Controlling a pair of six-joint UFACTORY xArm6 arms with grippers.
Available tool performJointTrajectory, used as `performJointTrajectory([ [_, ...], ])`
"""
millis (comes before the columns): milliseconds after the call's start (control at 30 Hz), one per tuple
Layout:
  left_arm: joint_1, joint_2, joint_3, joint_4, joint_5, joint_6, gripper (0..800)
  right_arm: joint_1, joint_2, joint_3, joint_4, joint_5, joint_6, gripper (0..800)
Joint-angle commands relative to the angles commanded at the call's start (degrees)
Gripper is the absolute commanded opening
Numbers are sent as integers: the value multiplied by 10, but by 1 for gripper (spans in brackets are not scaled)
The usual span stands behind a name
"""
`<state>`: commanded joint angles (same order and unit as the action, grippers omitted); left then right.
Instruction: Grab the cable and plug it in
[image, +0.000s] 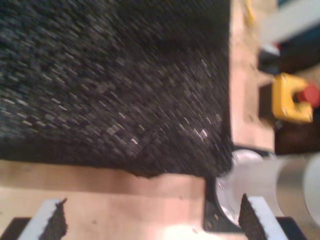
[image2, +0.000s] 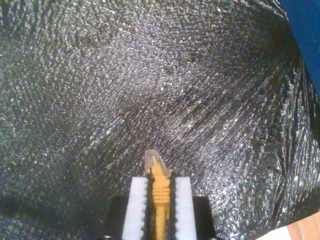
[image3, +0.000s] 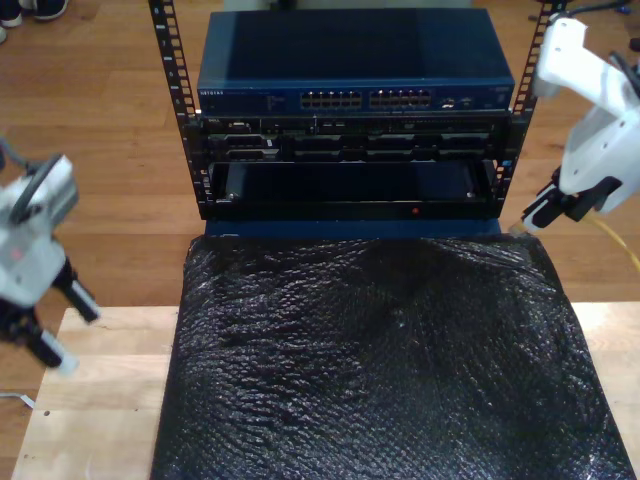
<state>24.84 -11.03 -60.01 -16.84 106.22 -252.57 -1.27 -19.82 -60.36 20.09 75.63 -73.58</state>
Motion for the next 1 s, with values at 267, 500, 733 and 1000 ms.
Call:
performJointTrajectory([
  [267,31,-59,80,83,3,92,799,30,22,2,-36,-11,20,0],
  [500,34,-125,174,195,3,164,799,30,31,2,-36,-12,24,0],
  [733,118,-139,236,244,-2,252,799,31,33,2,-35,-12,25,0],
  [1000,187,-141,298,290,-26,327,799,34,33,4,-34,-12,25,0],
])
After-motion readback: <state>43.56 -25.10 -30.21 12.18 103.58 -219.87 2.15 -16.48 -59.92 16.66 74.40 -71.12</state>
